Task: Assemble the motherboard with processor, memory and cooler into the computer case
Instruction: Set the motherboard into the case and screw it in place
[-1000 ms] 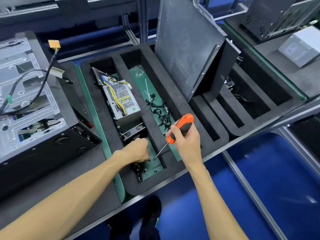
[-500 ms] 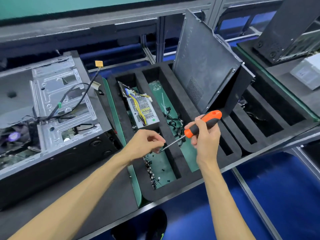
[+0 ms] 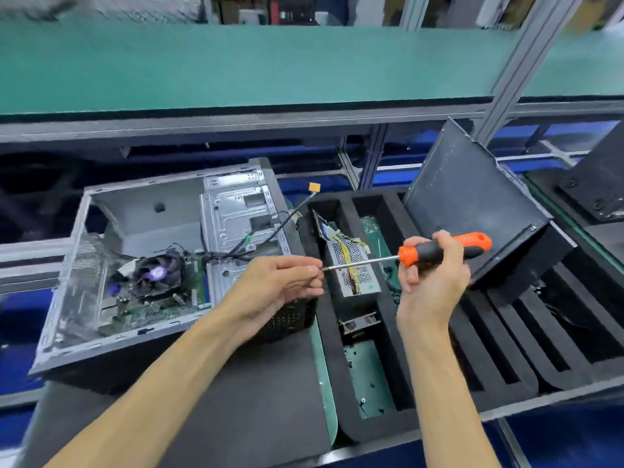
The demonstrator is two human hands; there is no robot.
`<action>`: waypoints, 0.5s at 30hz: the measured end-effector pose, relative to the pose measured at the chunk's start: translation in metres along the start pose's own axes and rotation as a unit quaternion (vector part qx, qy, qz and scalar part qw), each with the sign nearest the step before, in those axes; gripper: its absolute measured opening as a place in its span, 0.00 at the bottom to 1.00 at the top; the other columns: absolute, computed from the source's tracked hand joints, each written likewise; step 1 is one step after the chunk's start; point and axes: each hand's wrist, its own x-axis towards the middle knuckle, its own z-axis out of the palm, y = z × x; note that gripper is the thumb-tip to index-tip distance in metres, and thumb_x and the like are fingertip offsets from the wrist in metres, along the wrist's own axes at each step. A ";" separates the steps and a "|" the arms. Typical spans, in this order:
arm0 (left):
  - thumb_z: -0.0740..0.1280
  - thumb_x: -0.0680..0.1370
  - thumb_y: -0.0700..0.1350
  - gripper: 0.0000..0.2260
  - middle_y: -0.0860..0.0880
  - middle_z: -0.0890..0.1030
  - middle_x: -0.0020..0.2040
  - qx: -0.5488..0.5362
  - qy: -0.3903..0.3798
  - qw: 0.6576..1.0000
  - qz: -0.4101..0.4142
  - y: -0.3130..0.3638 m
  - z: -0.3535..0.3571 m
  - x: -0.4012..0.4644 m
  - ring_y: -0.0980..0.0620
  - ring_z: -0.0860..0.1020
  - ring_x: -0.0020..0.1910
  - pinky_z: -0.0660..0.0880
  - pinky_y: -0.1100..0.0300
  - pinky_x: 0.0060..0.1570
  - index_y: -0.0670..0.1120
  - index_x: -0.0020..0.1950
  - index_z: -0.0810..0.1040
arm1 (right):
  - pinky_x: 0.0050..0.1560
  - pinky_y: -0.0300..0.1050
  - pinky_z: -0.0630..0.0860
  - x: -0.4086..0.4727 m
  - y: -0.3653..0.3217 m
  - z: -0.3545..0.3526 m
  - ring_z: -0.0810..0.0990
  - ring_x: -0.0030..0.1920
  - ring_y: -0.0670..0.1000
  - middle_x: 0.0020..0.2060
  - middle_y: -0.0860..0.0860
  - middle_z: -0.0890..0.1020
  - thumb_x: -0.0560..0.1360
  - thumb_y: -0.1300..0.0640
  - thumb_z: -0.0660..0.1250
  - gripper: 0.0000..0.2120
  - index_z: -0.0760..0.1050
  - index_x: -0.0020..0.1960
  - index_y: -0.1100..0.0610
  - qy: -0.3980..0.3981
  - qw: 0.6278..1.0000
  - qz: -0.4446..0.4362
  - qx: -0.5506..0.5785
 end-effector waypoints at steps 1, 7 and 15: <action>0.72 0.71 0.35 0.07 0.40 0.83 0.41 -0.016 0.005 1.000 -0.001 0.005 -0.010 -0.005 0.49 0.83 0.38 0.81 0.60 0.42 0.36 0.48 0.84 | 0.20 0.36 0.58 -0.005 0.004 0.009 0.63 0.20 0.49 0.32 0.58 0.80 0.76 0.56 0.63 0.08 0.67 0.45 0.60 -0.006 1.000 -0.001 -0.001; 0.72 0.73 0.35 0.07 0.39 0.84 0.44 -0.020 0.029 0.999 0.029 0.030 -0.065 -0.031 0.47 0.84 0.43 0.81 0.60 0.45 0.36 0.49 0.85 | 0.21 0.38 0.57 -0.034 0.037 0.060 0.64 0.21 0.50 0.32 0.59 0.79 0.78 0.56 0.63 0.08 0.69 0.42 0.59 -0.052 0.998 0.020 -0.019; 0.71 0.77 0.35 0.06 0.39 0.85 0.44 0.056 0.135 0.981 0.127 0.037 -0.121 -0.048 0.44 0.85 0.42 0.81 0.58 0.45 0.42 0.48 0.87 | 0.21 0.37 0.62 -0.066 0.082 0.107 0.67 0.21 0.48 0.34 0.57 0.82 0.77 0.53 0.65 0.09 0.72 0.40 0.57 -0.074 0.996 0.038 -0.044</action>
